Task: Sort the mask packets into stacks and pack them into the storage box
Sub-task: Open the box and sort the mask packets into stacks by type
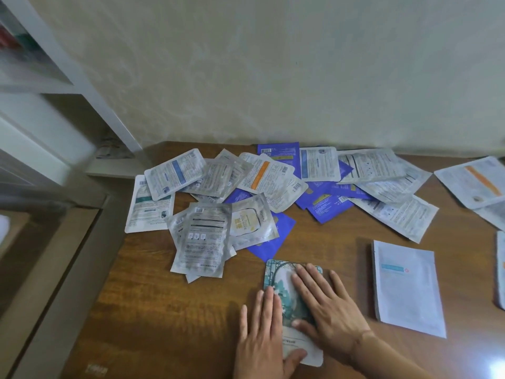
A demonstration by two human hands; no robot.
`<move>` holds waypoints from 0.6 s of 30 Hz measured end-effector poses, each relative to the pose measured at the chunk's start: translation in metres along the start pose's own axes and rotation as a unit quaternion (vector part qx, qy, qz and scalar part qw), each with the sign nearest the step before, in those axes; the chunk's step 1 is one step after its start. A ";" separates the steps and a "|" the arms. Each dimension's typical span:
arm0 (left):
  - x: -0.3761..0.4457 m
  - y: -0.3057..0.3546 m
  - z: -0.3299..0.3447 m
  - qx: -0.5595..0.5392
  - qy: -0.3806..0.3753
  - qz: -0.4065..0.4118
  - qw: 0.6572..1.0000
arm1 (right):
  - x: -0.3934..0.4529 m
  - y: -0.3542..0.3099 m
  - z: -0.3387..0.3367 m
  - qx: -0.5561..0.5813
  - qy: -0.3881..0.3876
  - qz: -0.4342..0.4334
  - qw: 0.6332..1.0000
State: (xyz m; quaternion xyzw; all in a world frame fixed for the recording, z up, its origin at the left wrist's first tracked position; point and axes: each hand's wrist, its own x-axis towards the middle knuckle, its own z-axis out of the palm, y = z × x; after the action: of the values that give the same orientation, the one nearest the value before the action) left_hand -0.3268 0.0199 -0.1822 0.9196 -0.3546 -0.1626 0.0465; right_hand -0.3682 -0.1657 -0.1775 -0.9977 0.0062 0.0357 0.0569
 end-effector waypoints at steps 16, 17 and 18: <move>0.073 -0.081 -0.060 -0.020 0.177 -0.187 0.966 | 0.073 0.005 -0.050 0.055 -0.011 0.014 0.998; 0.081 -0.094 -0.063 -0.003 0.161 -0.204 0.966 | 0.093 -0.001 -0.058 0.056 -0.016 0.011 0.998; 0.085 -0.102 -0.063 0.010 0.133 -0.202 0.970 | 0.113 -0.008 -0.065 0.051 -0.011 0.003 0.999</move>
State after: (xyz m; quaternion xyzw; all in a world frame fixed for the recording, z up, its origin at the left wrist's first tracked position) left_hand -0.1814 0.0369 -0.1655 0.9860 -0.1534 -0.0411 0.0505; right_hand -0.2508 -0.1662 -0.1205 -0.9931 0.0100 0.0461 0.1076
